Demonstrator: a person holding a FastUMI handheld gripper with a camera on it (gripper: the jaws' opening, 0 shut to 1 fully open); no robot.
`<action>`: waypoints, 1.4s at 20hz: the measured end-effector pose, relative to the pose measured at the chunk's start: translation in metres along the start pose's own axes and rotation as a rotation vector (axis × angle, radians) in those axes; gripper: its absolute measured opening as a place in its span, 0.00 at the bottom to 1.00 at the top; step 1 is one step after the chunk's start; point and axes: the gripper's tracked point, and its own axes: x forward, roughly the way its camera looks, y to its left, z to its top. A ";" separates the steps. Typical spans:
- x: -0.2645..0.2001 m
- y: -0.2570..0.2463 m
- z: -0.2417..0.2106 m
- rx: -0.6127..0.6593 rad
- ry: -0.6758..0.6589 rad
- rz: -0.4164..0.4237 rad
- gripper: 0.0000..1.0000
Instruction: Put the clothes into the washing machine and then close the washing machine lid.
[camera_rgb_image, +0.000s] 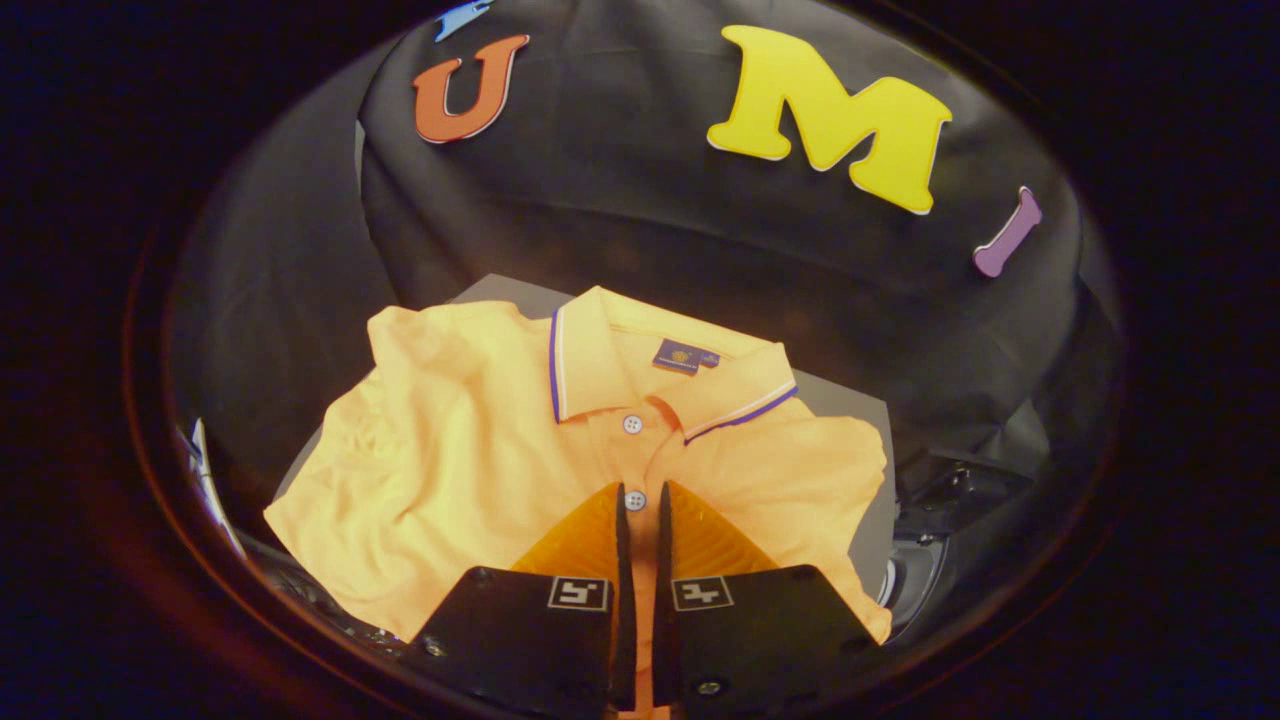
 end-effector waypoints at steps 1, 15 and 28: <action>-0.003 0.000 -0.001 0.000 -0.003 0.008 0.08; -0.159 0.008 -0.022 0.156 -0.322 0.164 0.06; -0.438 -0.078 -0.059 0.193 -0.808 0.131 0.06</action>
